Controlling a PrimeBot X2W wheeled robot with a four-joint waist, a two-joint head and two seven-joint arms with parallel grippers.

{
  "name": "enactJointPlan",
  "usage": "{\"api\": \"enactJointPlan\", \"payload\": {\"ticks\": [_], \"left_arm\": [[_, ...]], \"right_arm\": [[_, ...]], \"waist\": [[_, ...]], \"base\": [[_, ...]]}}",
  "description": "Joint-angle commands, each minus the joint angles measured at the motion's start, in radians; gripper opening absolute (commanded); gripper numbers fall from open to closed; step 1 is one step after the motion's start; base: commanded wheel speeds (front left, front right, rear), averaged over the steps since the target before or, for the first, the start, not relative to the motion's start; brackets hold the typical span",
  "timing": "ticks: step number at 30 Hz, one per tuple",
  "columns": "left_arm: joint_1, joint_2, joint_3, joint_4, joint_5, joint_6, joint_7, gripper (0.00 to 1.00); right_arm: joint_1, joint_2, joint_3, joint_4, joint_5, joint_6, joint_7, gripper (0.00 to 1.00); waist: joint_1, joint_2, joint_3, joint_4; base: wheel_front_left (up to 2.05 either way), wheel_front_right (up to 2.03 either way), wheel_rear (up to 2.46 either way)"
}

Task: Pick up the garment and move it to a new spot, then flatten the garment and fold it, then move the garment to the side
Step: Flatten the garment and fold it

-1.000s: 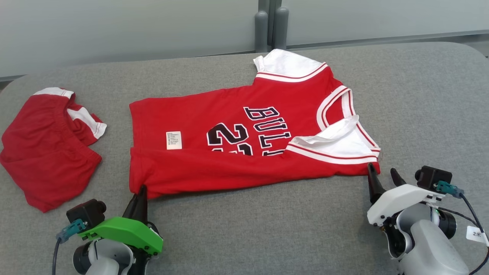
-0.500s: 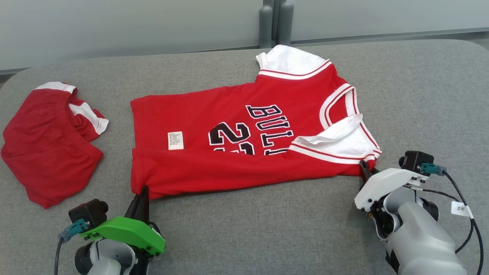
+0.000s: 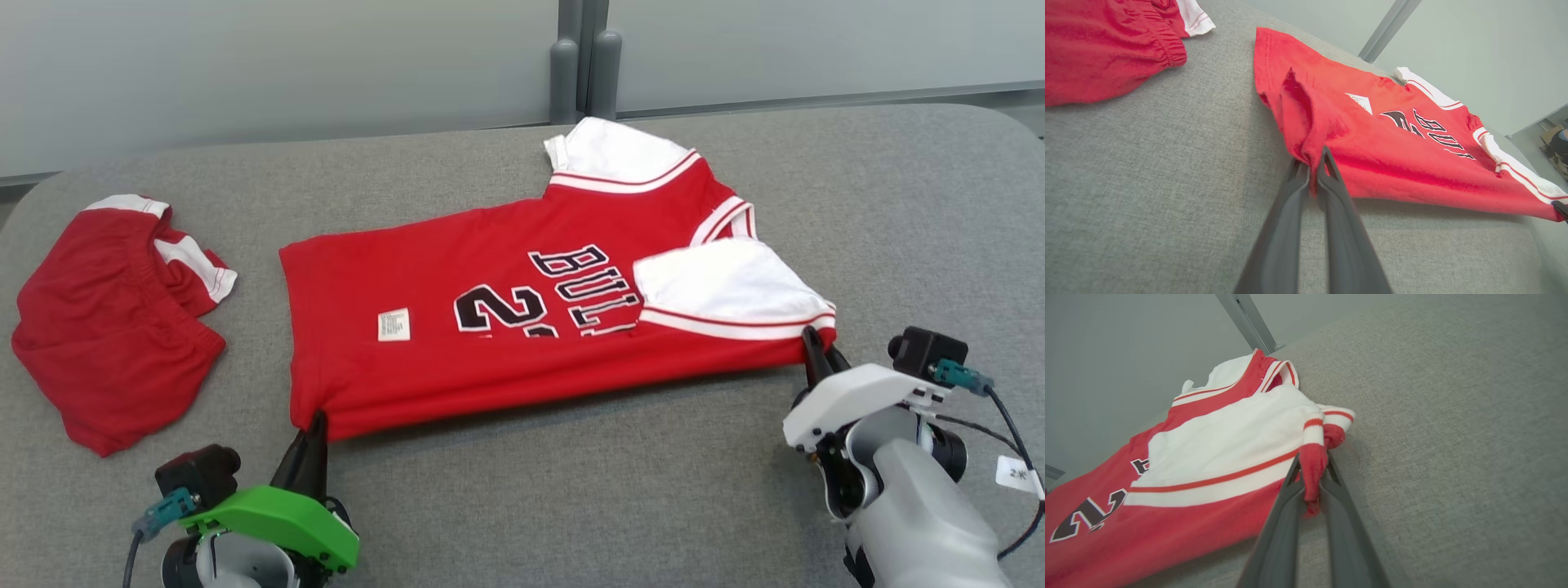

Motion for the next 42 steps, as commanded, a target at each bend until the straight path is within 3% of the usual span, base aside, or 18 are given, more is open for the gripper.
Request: {"api": "enactJointPlan", "payload": {"ticks": [1, 12, 22, 23, 24, 25, 26, 35, 42], "left_arm": [[0.022, 0.014, -0.001, -0.01, 0.008, 0.007, 0.003, 0.0], [0.189, -0.008, -0.015, -0.048, -0.024, 0.049, 0.015, 0.0], [0.205, -0.036, -0.017, 0.025, -0.035, 0.058, -0.013, 0.0], [0.202, -0.036, -0.017, 0.029, -0.032, 0.059, -0.019, 0.04], [0.201, -0.036, -0.018, 0.032, -0.028, 0.059, -0.022, 0.33], [0.202, -0.033, -0.019, 0.031, -0.026, 0.06, -0.027, 0.75], [0.206, -0.032, -0.02, 0.028, -0.023, 0.059, -0.028, 1.0], [0.229, 0.027, -0.009, -0.078, 0.01, 0.09, -0.04, 1.0], [0.09, 0.11, -0.011, -0.124, 0.062, 0.1, 0.029, 1.0]], "right_arm": [[0.036, -0.011, -0.009, -0.022, -0.003, -0.001, 0.003, 0.0], [0.311, 0.003, -0.105, -0.277, -0.055, -0.001, 0.1, 0.0], [0.421, 0.018, -0.155, -0.402, -0.088, -0.002, 0.142, 0.0], [0.43, 0.018, -0.152, -0.41, -0.085, -0.002, 0.141, 0.04], [0.437, 0.018, -0.15, -0.417, -0.085, -0.002, 0.139, 0.19], [0.444, 0.018, -0.149, -0.428, -0.086, -0.001, 0.138, 0.67], [0.451, 0.019, -0.147, -0.44, -0.086, -0.001, 0.137, 1.0], [0.528, 0.022, -0.198, -0.616, -0.118, 0.0, 0.156, 1.0], [0.526, 0.022, -0.201, -0.793, -0.164, 0.0, 0.206, 1.0]], "waist": [[-0.0001, 0.0039, -0.007, -0.004], [-0.0001, 0.0039, -0.018, -0.02], [-0.0001, 0.0039, -0.029, -0.012], [-0.0001, 0.0039, -0.03, -0.012], [-0.0001, 0.0039, -0.031, -0.011], [-0.0001, 0.0039, -0.032, -0.011], [-0.0001, 0.0039, -0.032, -0.012], [-0.0001, 0.0039, -0.032, -0.028], [-0.0001, 0.0039, -0.005, -0.042]], "base": [[0.0, 0.0, 0.0], [0.0, 0.0, 0.0], [0.0, 0.0, 0.0], [0.0, 0.0, 0.0], [0.0, 0.0, 0.0], [0.0, 0.0, 0.0], [0.0, 0.0, 0.0], [0.0, 0.0, 0.0], [0.0, 0.0, 0.0]]}}
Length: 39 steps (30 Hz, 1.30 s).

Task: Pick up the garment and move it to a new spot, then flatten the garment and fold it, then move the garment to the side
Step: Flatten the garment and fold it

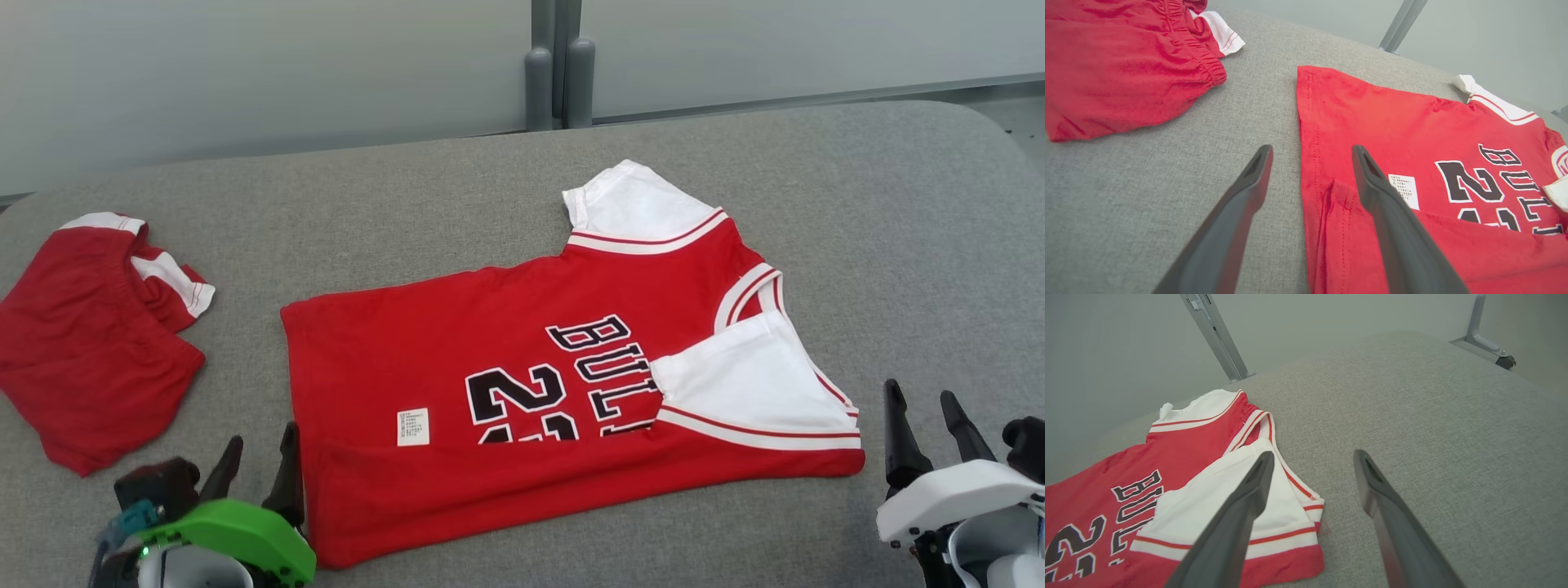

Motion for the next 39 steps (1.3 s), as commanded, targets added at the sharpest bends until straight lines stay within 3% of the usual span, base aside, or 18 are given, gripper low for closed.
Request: {"api": "enactJointPlan", "payload": {"ticks": [1, 9, 18, 26, 37, 39], "left_arm": [[-0.023, 0.01, -0.002, 0.003, 0.016, -0.002, 0.007, 1.0], [-0.279, 0.07, -0.034, 0.142, 0.061, -0.034, 0.118, 1.0], [-0.506, 0.077, -0.064, 0.37, 0.096, -0.072, 0.163, 1.0], [-0.624, 0.079, -0.1, 0.543, 0.128, -0.115, 0.15, 1.0], [-0.702, 0.058, -0.153, 0.653, 0.151, -0.175, 0.141, 1.0], [-0.714, 0.055, -0.162, 0.665, 0.155, -0.182, 0.141, 0.7]], "right_arm": [[-0.001, -0.003, 0.005, -0.01, -0.005, 0.0, 0.005, 1.0], [-0.069, -0.003, 0.089, -0.116, -0.048, 0.0, 0.07, 1.0], [-0.157, -0.003, 0.18, -0.146, -0.055, 0.0, 0.097, 1.0], [-0.184, -0.02, 0.211, -0.133, -0.041, 0.0, 0.094, 1.0], [-0.201, -0.03, 0.219, -0.12, -0.033, 0.0, 0.097, 1.0], [-0.21, -0.034, 0.222, -0.119, -0.033, 0.0, 0.1, 1.0]], "waist": [[0.0, 0.0038, 0.009, -0.005], [0.0, 0.0038, 0.073, -0.033], [0.0, 0.0038, 0.166, -0.066], [0.0, 0.0038, 0.213, -0.079], [0.0, 0.0038, 0.229, -0.08], [0.0, 0.0038, 0.233, -0.081]], "base": [[0.0, 0.0, 0.0], [0.0, 0.0, 0.0], [0.0, 0.0, 0.0], [0.0, 0.0, 0.0], [0.0, 0.0, 0.0], [0.0, 0.0, 0.0]]}}
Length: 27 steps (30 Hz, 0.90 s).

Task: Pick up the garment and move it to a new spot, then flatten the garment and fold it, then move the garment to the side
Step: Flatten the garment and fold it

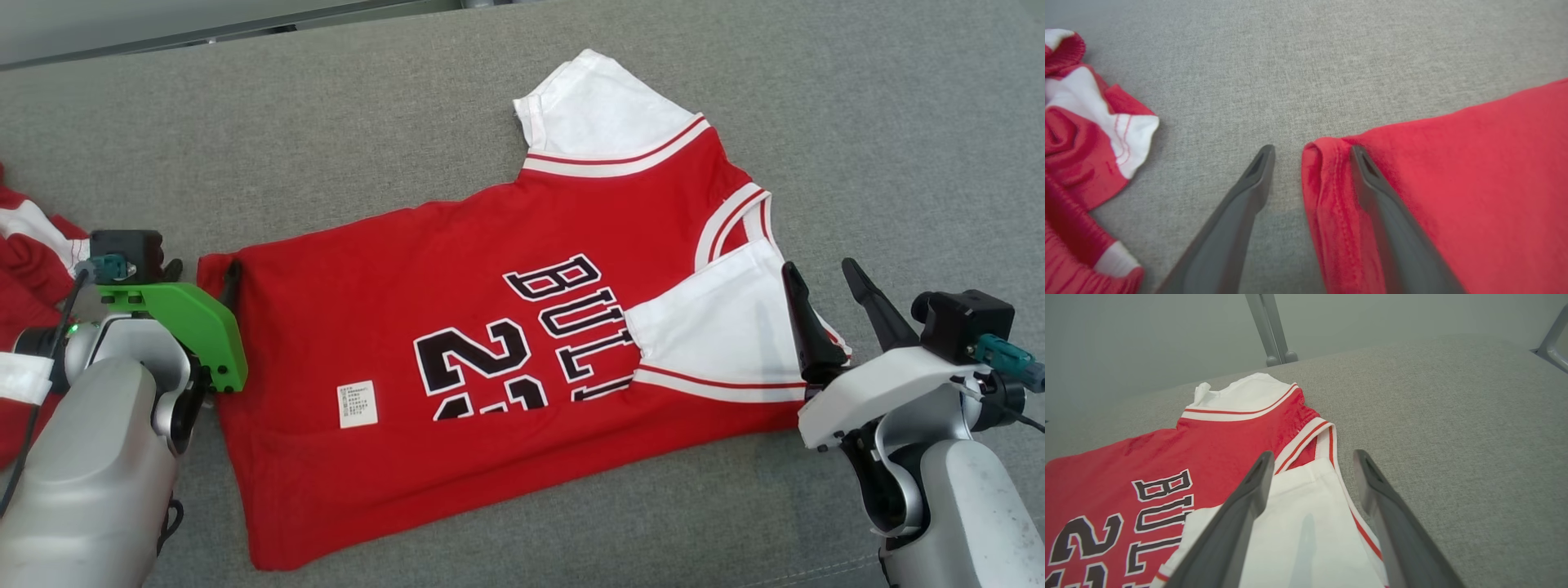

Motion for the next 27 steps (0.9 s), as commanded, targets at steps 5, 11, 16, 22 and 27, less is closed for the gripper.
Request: {"api": "enactJointPlan", "payload": {"ticks": [5, 11, 16, 22, 27], "left_arm": [[-0.035, -0.006, -0.017, 0.036, 0.009, -0.016, -0.004, 0.27], [-0.06, -0.023, -0.026, 0.052, 0.011, -0.025, -0.044, 0.0], [-0.064, -0.046, -0.026, 0.022, 0.004, -0.031, -0.117, 0.0], [-0.04, -0.081, -0.03, -0.054, 0.01, -0.014, -0.206, 0.0], [-0.03, -0.115, -0.044, -0.132, 0.025, 0.008, -0.253, 0.0]], "right_arm": [[-0.029, -0.014, 0.009, 0.007, 0.001, 0.0, 0.007, 1.0], [-0.078, -0.04, 0.012, 0.008, -0.013, 0.0, 0.019, 1.0], [-0.187, -0.074, 0.009, 0.045, -0.049, 0.0, 0.064, 1.0], [-0.396, -0.119, 0.038, 0.16, -0.07, 0.0, 0.141, 1.0], [-0.573, -0.145, 0.064, 0.308, -0.082, 0.0, 0.205, 1.0]], "waist": [[-0.0001, 0.0039, 0.008, -0.001], [-0.0001, 0.0039, 0.016, 0.018], [-0.0001, 0.0039, 0.027, 0.061], [-0.0001, 0.0039, 0.061, 0.14], [-0.0001, 0.0039, 0.101, 0.214]], "base": [[0.0, 0.0, 0.0], [0.0, 0.0, 0.0], [0.0, 0.0, 0.0], [0.0, 0.0, 0.0], [0.0, 0.0, 0.0]]}}
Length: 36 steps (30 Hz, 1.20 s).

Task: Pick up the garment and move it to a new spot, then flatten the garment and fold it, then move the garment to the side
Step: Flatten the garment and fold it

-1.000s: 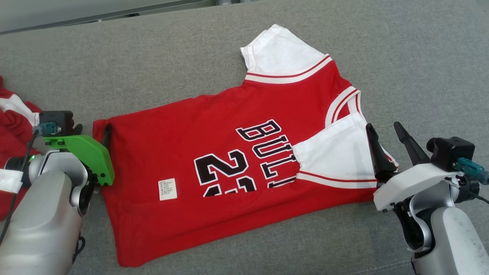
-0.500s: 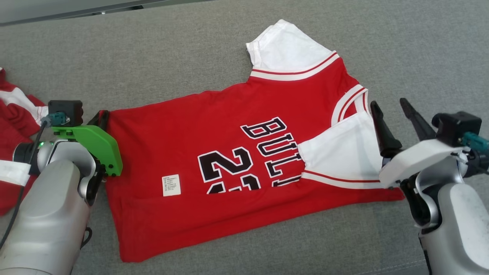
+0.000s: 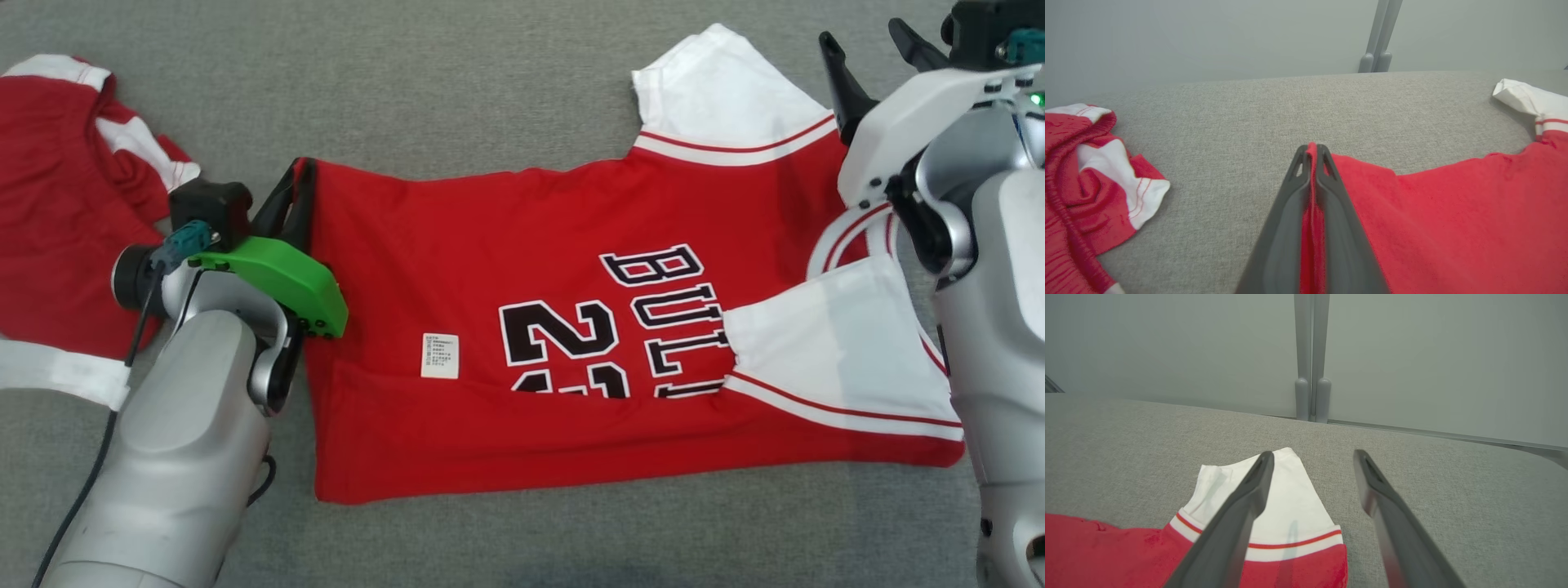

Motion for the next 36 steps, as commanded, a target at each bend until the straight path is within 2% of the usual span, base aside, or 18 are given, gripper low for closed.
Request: {"api": "enactJointPlan", "payload": {"ticks": [1, 6, 13, 18, 26, 27, 28, 29, 32, 33, 34, 36], "left_arm": [[0.01, -0.01, -0.004, -0.019, 0.009, 0.011, -0.011, 0.0], [0.016, -0.046, -0.016, -0.082, 0.014, 0.021, -0.026, 0.0], [0.008, -0.084, -0.036, -0.12, 0.015, 0.025, -0.035, 0.0], [0.0, -0.096, -0.043, -0.118, 0.011, 0.02, -0.036, 0.0], [-0.018, -0.104, -0.049, -0.108, 0.006, 0.014, -0.041, 0.0], [-0.02, -0.104, -0.05, -0.106, 0.005, 0.013, -0.041, 0.0], [-0.023, -0.103, -0.05, -0.105, 0.004, 0.012, -0.04, 0.0], [-0.025, -0.102, -0.05, -0.104, 0.004, 0.012, -0.04, 0.0], [-0.028, -0.097, -0.051, -0.099, 0.002, 0.011, -0.042, 0.0], [-0.027, -0.096, -0.052, -0.097, 0.001, 0.01, -0.042, 0.0], [-0.026, -0.093, -0.052, -0.095, 0.0, 0.01, -0.042, 0.0], [-0.026, -0.09, -0.051, -0.09, -0.002, 0.013, -0.042, 0.0]], "right_arm": [[-0.043, -0.005, 0.001, 0.04, 0.002, 0.0, 0.017, 1.0], [-0.188, -0.027, 0.001, 0.211, -0.034, 0.0, 0.066, 1.0], [-0.323, -0.037, -0.059, 0.42, -0.107, 0.0, 0.103, 1.0], [-0.374, -0.04, -0.07, 0.525, -0.157, 0.0, 0.105, 1.0], [-0.417, -0.037, -0.088, 0.626, -0.214, 0.0, 0.091, 1.0], [-0.421, -0.035, -0.089, 0.637, -0.219, 0.0, 0.09, 0.85], [-0.424, -0.033, -0.091, 0.648, -0.224, 0.0, 0.088, 0.58], [-0.43, -0.031, -0.094, 0.658, -0.228, 0.0, 0.088, 0.42], [-0.436, -0.032, -0.098, 0.684, -0.243, -0.001, 0.079, 0.16], [-0.438, -0.03, -0.101, 0.69, -0.246, -0.001, 0.075, 0.05], [-0.44, -0.028, -0.106, 0.694, -0.252, -0.001, 0.064, 0.0], [-0.446, -0.023, -0.115, 0.698, -0.258, -0.001, 0.037, 0.0]], "waist": [[-0.0001, 0.0039, 0.053, 0.073], [-0.0001, 0.0039, 0.101, 0.138], [-0.0001, 0.0039, 0.152, 0.2], [-0.0001, 0.0039, 0.164, 0.216], [-0.0001, 0.0039, 0.174, 0.222], [-0.0001, 0.0039, 0.175, 0.222], [-0.0001, 0.0039, 0.176, 0.221], [-0.0001, 0.0039, 0.176, 0.219], [-0.0001, 0.0039, 0.172, 0.213], [-0.0001, 0.0039, 0.169, 0.21], [-0.0001, 0.0039, 0.166, 0.207], [-0.0001, 0.0039, 0.158, 0.199]], "base": [[0.0, 0.0, 0.0], [0.0, 0.0, 0.0], [0.0, 0.0, 0.0], [0.0, 0.0, 0.0], [0.0, 0.0, 0.0], [0.0, 0.0, 0.0], [0.0, 0.0, 0.0], [0.0, 0.0, 0.0], [0.0, 0.0, 0.0], [0.0, 0.0, 0.0], [0.0, 0.0, 0.0], [0.0, 0.0, 0.0]]}}
